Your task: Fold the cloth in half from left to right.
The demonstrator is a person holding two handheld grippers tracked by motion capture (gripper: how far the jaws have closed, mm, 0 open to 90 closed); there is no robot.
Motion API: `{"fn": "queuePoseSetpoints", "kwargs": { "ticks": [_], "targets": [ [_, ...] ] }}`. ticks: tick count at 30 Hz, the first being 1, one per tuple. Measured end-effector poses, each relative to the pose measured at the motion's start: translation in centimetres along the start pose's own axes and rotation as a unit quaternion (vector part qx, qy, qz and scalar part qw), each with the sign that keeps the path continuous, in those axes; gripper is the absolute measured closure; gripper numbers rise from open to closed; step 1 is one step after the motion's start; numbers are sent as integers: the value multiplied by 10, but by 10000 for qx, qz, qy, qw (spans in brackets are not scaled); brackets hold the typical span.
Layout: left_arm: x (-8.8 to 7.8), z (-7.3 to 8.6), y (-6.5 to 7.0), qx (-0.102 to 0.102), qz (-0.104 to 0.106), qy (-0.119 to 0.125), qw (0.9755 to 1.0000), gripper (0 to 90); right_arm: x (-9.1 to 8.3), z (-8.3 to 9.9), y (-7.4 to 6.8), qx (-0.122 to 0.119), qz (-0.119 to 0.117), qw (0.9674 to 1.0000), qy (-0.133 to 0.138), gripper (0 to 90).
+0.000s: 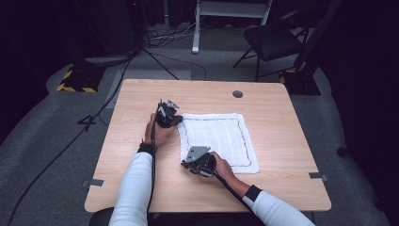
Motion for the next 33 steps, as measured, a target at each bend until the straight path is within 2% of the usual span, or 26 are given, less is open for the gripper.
{"fn": "queuePoseSetpoints", "kwargs": {
  "ticks": [2, 3, 11, 13, 18, 21, 22, 23, 27, 28, 33],
  "targets": [
    [-3, 1, -1, -19, -18, 16, 10000, 867, 1, -4, -2, -21, -10, 10000, 26, 863],
    [-9, 2, -3, -2, -23, 40, 10000, 868, 1, -7, -2, -39, -7, 10000, 34, 863],
    [-32, 6, -9, -18, -109, 237, 9997, 869, -2, -23, -2, 43, -15, 9997, 229, 863],
    [-34, 5, -9, -40, -116, 287, 9995, 869, -3, -24, -1, 37, -15, 9997, 240, 863],
    [-40, -6, -3, 91, -119, 398, 9991, 869, -13, -27, 4, 157, -16, 9993, 342, 863],
    [-37, -16, 4, 185, -93, 424, 9989, 869, -24, -26, 9, 217, 31, 9989, 419, 863],
    [-36, -18, 6, 190, -98, 435, 9988, 870, -32, -24, 14, 277, 77, 9985, 456, 863],
    [-33, -26, 12, 233, -40, 465, 9986, 870, -37, -23, 17, 327, 91, 9983, 480, 863],
    [-29, -36, 20, 246, 57, 573, 9980, 870, -50, -16, 27, 500, 122, 9972, 538, 863],
    [-24, -43, 26, 331, 61, 552, 9979, 870, -58, -11, 33, 551, 194, 9967, 560, 864],
    [-13, -56, 39, 445, 117, 517, 9976, 870, -75, 2, 44, 682, 299, 9953, 623, 864]
  ]
}}
Point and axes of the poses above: each handheld gripper's, and its own axes: x roughly forward along the jaws, z roughly out of its underside, y roughly to its right, the point moved 2 cm from there along x, roughly forward along the jaws, and after that the axes turned 8 degrees about z, right-handed, at the moved point
